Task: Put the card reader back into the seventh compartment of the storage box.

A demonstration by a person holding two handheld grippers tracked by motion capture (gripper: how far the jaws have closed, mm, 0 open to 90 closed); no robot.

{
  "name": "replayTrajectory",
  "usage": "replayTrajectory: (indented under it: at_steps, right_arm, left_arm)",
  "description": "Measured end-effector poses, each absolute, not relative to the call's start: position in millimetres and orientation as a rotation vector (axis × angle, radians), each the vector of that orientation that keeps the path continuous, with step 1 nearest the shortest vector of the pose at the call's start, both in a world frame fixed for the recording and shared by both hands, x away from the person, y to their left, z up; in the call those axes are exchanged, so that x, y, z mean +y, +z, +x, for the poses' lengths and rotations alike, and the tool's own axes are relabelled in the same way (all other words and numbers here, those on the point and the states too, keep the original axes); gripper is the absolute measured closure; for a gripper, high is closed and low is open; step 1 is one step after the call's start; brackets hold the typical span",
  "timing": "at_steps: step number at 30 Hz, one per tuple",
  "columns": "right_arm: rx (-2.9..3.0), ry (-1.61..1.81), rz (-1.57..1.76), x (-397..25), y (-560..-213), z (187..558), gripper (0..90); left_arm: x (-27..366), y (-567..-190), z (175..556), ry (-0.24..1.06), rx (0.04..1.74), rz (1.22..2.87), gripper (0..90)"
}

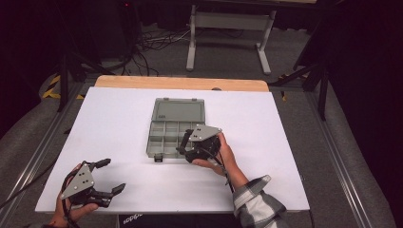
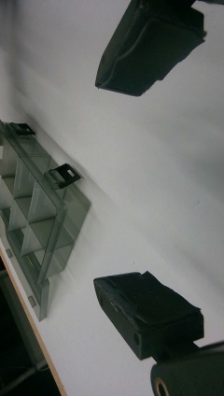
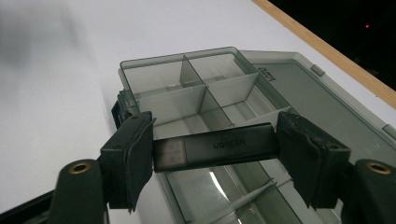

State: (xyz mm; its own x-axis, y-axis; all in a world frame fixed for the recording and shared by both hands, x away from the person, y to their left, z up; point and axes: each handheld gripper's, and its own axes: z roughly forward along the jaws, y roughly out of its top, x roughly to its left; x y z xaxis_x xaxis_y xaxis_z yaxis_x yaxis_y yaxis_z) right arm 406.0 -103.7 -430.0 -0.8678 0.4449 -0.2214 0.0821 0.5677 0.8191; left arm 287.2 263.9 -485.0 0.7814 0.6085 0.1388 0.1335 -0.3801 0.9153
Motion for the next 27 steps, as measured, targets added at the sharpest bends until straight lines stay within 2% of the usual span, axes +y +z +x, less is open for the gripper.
replayTrajectory:
  at_steps: [27]
  right_arm:
    - [2.416,1.203,0.477,-101.5,-438.8,409.6,30.2]
  left_arm:
    - [264.4,-484.7,286.5,0.566,0.563,1.930,7.5]
